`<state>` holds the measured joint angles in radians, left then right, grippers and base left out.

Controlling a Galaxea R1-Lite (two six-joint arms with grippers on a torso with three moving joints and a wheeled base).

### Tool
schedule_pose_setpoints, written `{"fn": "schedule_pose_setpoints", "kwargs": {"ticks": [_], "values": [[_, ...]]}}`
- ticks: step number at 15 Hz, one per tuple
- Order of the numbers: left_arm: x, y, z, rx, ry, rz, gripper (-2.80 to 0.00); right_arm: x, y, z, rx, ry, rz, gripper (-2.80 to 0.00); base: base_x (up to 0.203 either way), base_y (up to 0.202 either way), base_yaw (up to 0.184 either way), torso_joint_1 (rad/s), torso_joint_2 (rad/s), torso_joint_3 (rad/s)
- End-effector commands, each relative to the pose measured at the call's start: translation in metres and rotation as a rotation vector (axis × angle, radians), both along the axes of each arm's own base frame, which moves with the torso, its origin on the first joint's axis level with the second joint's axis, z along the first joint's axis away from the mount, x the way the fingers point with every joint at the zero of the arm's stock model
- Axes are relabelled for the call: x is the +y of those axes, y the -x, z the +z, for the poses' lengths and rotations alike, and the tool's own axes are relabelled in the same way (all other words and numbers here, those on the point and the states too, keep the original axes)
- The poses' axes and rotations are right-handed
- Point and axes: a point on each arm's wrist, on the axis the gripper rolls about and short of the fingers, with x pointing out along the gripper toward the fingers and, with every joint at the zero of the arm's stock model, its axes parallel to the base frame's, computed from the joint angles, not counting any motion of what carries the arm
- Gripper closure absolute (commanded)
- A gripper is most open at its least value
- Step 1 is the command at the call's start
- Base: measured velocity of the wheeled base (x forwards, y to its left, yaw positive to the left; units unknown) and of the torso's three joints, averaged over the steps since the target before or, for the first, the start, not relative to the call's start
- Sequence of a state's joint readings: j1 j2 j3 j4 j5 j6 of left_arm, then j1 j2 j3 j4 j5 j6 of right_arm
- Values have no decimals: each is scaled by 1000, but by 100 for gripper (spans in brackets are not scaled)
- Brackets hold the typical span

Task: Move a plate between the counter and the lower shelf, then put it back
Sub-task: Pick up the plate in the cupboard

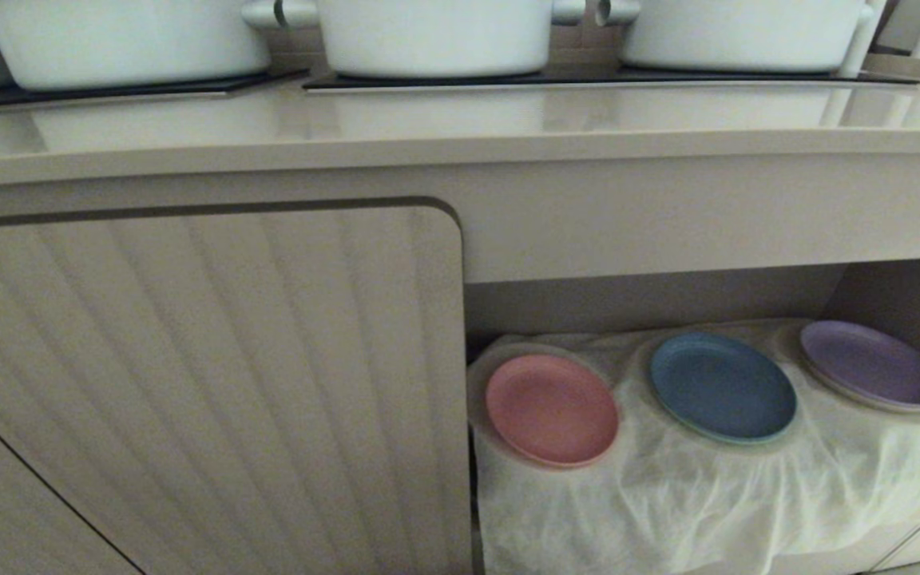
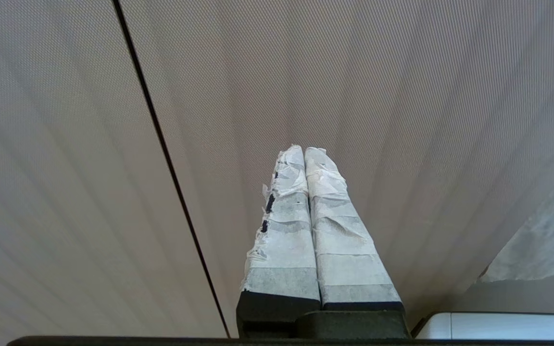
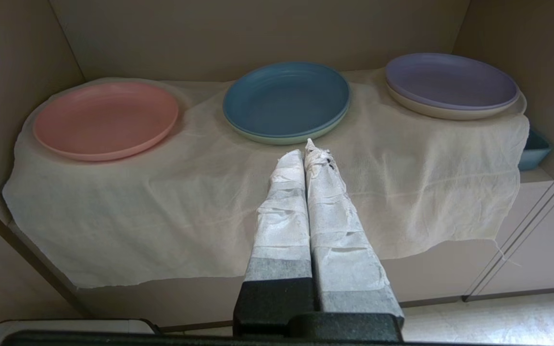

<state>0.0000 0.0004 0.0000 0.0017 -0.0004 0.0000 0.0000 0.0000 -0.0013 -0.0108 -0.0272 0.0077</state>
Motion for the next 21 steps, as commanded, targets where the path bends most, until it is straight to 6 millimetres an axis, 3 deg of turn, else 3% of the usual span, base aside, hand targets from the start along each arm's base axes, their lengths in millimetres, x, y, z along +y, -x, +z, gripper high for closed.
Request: {"fn": "schedule_pose_setpoints", "kwargs": {"ticks": [1, 21], "values": [[0, 0, 0, -1, 0, 0, 0, 0, 0, 0, 1, 0, 0, 0, 0, 0, 0, 0, 0, 0], [0, 0, 0, -1, 0, 0, 0, 0, 0, 0, 0, -2, -1, 0, 0, 0, 0, 0, 0, 0]]}}
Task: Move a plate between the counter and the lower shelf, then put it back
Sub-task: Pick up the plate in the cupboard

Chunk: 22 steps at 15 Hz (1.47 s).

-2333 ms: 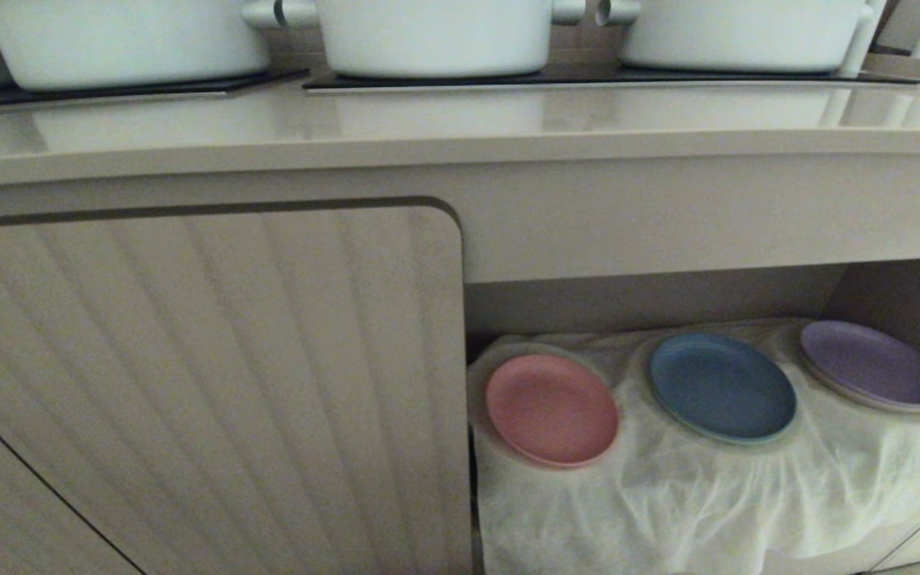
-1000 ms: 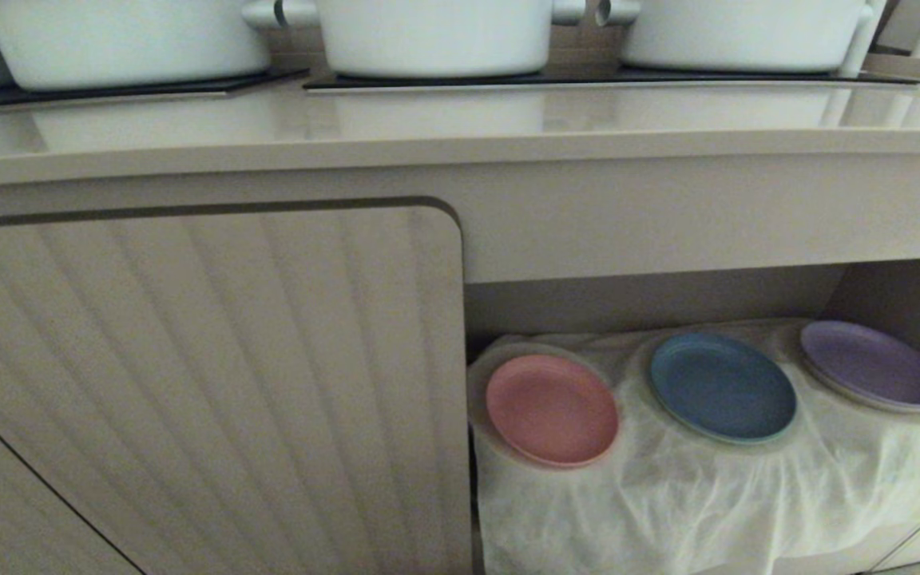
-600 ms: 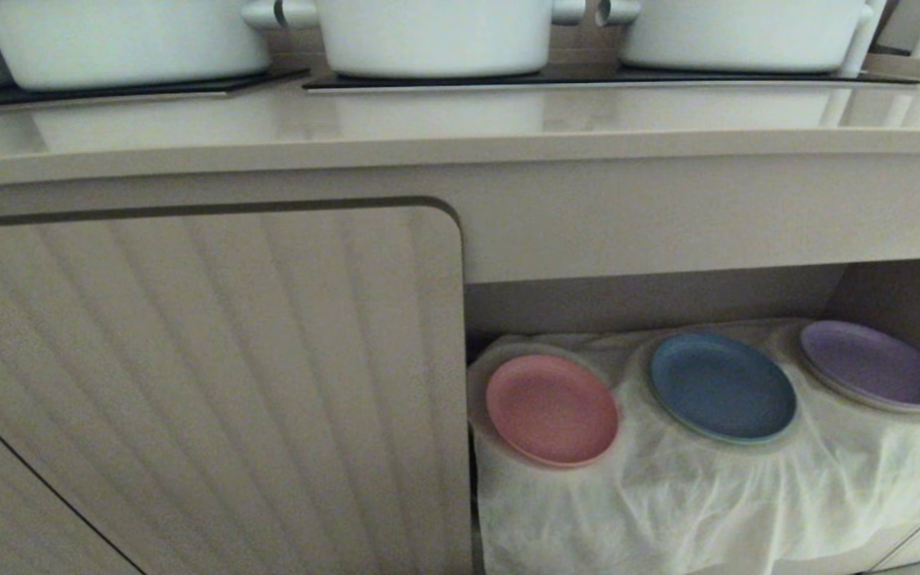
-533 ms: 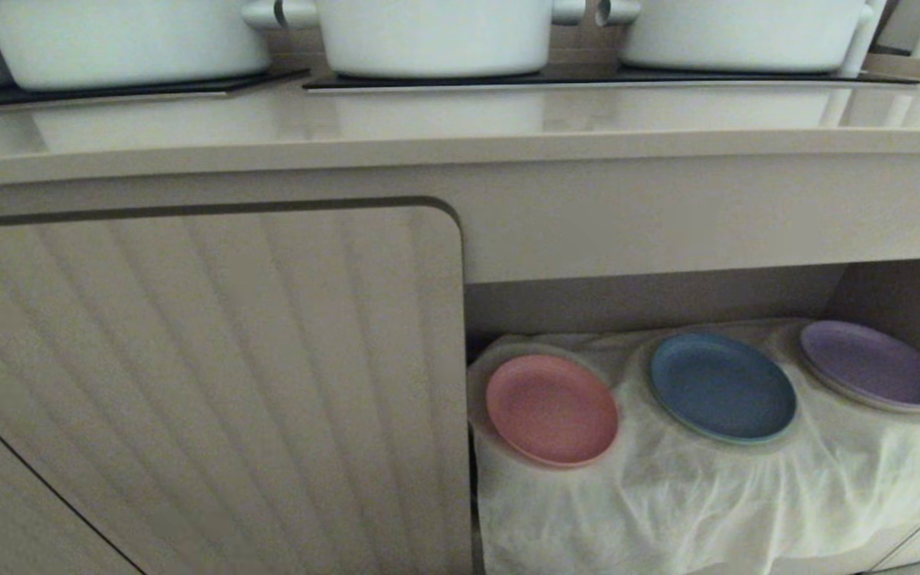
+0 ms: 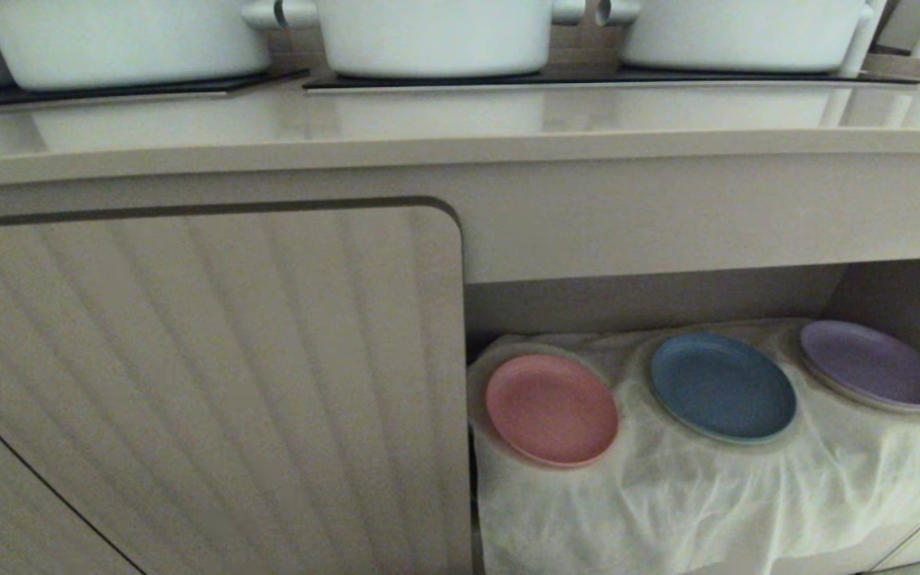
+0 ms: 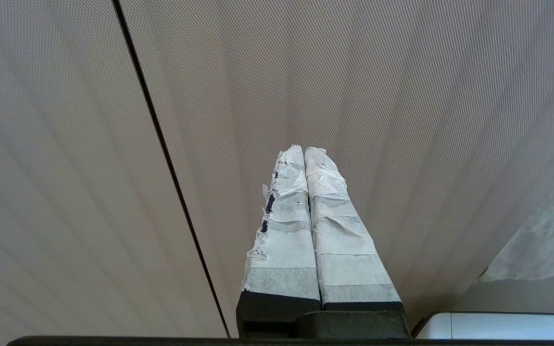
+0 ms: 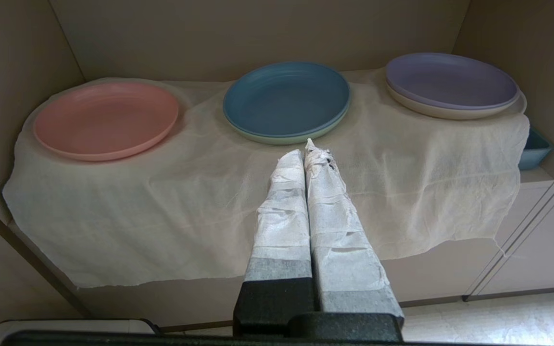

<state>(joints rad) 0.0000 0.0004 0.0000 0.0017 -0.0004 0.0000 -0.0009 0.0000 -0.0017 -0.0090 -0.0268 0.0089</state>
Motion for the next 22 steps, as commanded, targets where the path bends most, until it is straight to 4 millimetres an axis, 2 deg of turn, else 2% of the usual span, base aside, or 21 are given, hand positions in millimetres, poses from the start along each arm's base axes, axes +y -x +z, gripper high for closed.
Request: {"fn": "schedule_pose_setpoints", "kwargs": {"ticks": [1, 7, 11, 16, 22], "values": [[0, 0, 0, -1, 0, 0, 0, 0, 0, 0, 5, 1, -1, 0, 0, 0, 0, 0, 0, 0], [0, 0, 0, -1, 0, 0, 0, 0, -8, 4, 98, 0, -3, 0, 0, 0, 0, 0, 0, 0], [0, 0, 0, -1, 0, 0, 0, 1, -18, 19, 178, -11, 37, 0, 0, 0, 0, 0, 0, 0], [0, 0, 0, -1, 0, 0, 0, 1, -41, 27, 350, -20, 36, 0, 0, 0, 0, 0, 0, 0], [0, 0, 0, -1, 0, 0, 0, 3, -72, 30, 526, -11, 157, 0, 0, 0, 0, 0, 0, 0]]}}
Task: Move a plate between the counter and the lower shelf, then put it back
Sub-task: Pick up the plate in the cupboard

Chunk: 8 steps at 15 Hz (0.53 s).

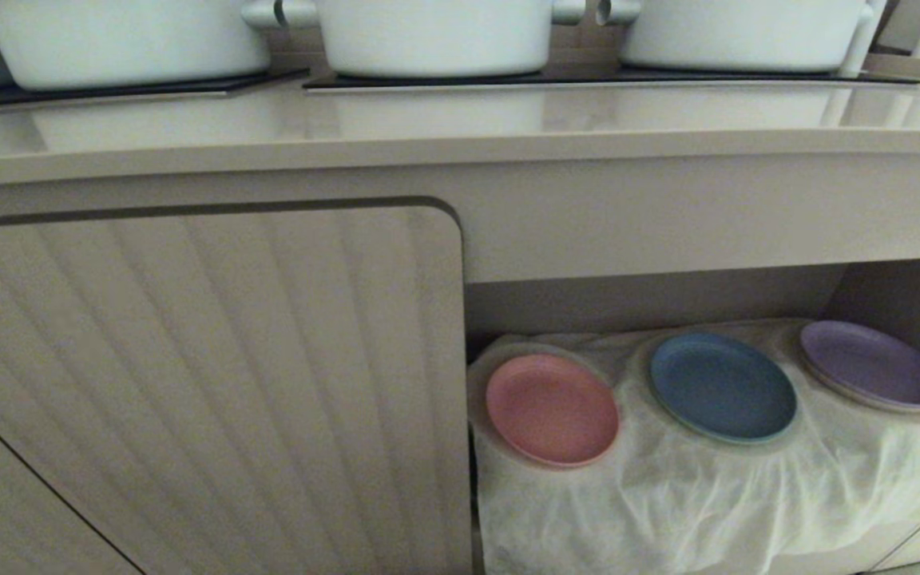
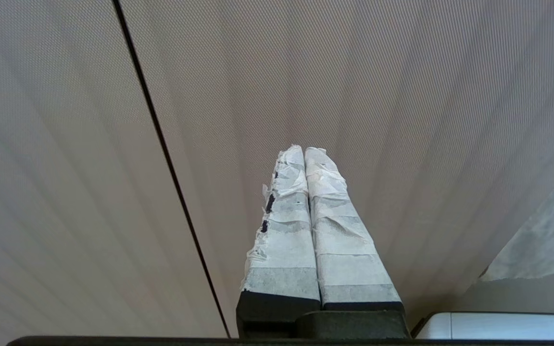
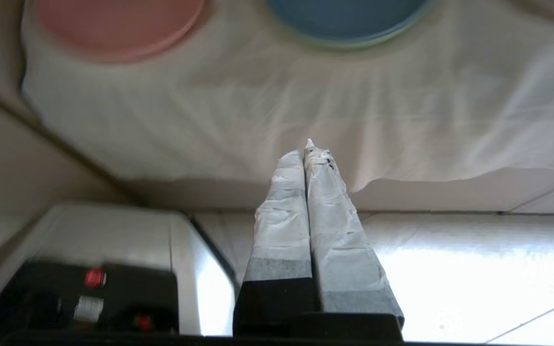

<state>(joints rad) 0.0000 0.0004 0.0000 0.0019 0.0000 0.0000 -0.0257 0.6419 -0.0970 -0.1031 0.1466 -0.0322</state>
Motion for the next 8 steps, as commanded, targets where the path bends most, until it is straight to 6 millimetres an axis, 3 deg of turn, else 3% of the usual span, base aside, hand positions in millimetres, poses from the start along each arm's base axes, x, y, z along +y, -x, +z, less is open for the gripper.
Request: {"fn": "schedule_pose_setpoints", "kwargs": {"ticks": [1, 8], "values": [[0, 0, 0, -1, 0, 0, 0, 0, -11, -5, 98, 11, 39, 0, 0, 0, 0, 0, 0, 0], [0, 0, 0, -1, 0, 0, 0, 3, -30, -15, 252, 11, 226, 0, 0, 0, 0, 0, 0, 0]]}}
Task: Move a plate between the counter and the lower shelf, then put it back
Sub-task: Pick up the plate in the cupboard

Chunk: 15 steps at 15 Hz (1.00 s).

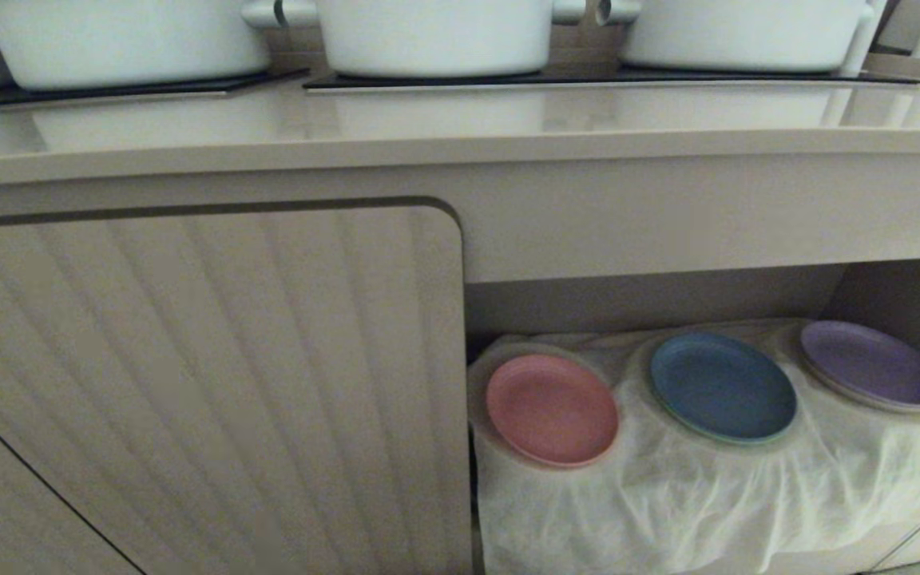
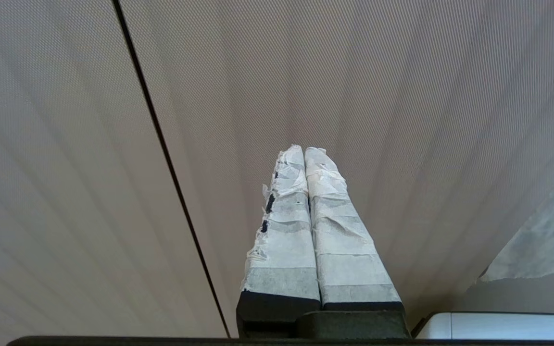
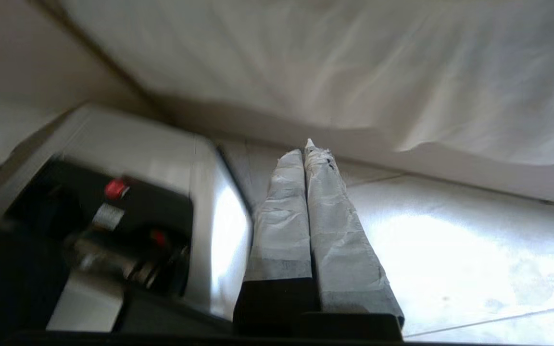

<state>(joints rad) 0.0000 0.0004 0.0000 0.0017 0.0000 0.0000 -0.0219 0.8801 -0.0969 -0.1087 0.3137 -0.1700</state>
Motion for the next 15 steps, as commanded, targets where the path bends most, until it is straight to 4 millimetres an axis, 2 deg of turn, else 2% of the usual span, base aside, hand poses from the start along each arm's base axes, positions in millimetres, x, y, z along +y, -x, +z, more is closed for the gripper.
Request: {"fn": "schedule_pose_setpoints", "kwargs": {"ticks": [1, 8, 15], "values": [[0, 0, 0, -1, 0, 0, 0, 1, -7, -4, 68, -24, 36, 0, 0, 0, 0, 0, 0, 0], [0, 0, 0, -1, 1, 0, 0, 6, -25, -2, 137, -40, 113, 0, 0, 0, 0, 0, 0, 0], [0, 0, 0, -1, 0, 0, 0, 22, -64, 14, 145, -33, 229, 0, 0, 0, 0, 0, 0, 0]]}}
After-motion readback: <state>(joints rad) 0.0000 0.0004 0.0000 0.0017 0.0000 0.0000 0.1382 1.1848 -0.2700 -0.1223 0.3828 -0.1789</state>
